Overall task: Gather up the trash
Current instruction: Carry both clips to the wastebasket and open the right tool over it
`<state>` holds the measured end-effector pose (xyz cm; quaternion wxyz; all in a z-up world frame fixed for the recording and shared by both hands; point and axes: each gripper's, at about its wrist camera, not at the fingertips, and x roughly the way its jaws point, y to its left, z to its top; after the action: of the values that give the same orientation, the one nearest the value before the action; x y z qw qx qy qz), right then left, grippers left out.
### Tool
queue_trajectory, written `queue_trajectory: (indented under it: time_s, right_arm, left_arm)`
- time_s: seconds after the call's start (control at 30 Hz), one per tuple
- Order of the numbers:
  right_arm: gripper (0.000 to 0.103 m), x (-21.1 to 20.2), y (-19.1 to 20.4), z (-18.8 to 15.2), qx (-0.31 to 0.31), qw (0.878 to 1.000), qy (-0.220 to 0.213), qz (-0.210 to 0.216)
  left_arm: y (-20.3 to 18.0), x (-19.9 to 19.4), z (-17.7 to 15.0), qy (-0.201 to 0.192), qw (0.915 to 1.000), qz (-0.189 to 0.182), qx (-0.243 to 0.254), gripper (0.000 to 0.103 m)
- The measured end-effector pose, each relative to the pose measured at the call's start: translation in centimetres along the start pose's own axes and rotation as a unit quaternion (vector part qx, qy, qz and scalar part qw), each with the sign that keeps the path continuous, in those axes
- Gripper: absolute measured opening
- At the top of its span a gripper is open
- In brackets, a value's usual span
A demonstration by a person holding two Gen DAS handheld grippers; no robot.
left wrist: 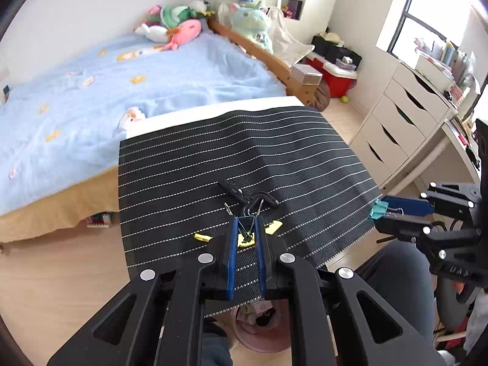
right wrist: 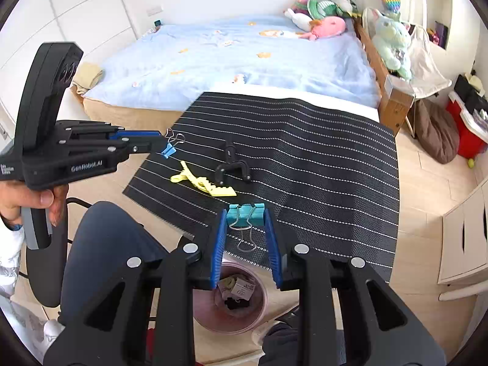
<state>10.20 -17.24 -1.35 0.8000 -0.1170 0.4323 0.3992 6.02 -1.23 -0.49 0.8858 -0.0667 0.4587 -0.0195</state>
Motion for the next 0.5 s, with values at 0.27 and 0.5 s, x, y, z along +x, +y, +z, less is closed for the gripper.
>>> queue_trajectory:
  time_s: [0.27, 0.5]
  right_arm:
    - [0.025, -3.1, 2.0, -0.9, -0.020, 1.000, -0.017, 0.010]
    - [0.025, -4.1, 3.3, -2.6, -0.027, 0.999, -0.011, 0.023]
  left_arm:
    - [-1.5, -3.9, -2.4, -0.041, 0.9989, -0.012, 0.018, 0.011]
    - [-2.6, -5.6, -5.0, -0.052, 0.9980, -0.026, 0.022, 0.011]
